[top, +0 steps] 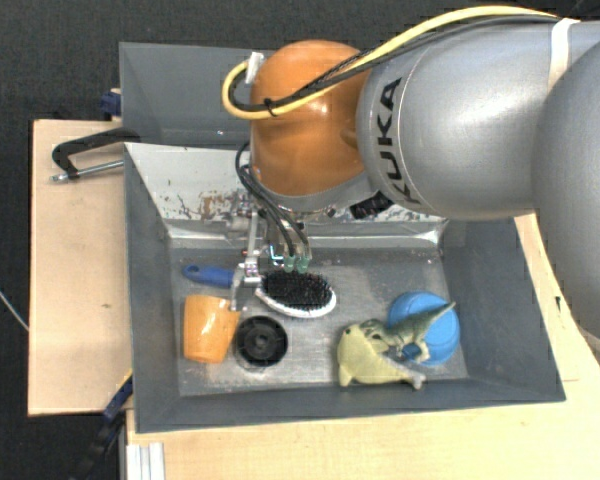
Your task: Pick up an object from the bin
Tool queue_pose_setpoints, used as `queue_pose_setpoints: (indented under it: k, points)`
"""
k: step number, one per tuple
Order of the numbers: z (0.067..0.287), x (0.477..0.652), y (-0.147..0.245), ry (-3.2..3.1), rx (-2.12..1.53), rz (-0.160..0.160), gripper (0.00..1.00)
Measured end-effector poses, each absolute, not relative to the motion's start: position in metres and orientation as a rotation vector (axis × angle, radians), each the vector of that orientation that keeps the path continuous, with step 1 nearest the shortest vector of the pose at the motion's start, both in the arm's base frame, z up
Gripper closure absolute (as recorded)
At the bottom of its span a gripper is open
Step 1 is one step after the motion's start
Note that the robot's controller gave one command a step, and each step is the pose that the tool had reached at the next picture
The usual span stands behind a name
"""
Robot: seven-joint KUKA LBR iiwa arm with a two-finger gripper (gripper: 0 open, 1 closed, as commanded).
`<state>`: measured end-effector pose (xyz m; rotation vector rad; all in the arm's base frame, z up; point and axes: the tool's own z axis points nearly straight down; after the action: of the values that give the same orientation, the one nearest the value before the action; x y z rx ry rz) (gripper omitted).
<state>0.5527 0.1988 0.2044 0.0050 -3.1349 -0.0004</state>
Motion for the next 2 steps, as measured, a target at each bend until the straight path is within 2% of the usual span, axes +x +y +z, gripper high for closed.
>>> queue_pose_setpoints:
  k: [1,2]
  points:
    - [0.0788,0.508,0.1536,-3.089,0.544,-0.002,0.0]
    - [0.0798,0.5069,0.1535,-3.084,0.544,-0.001,1.0]
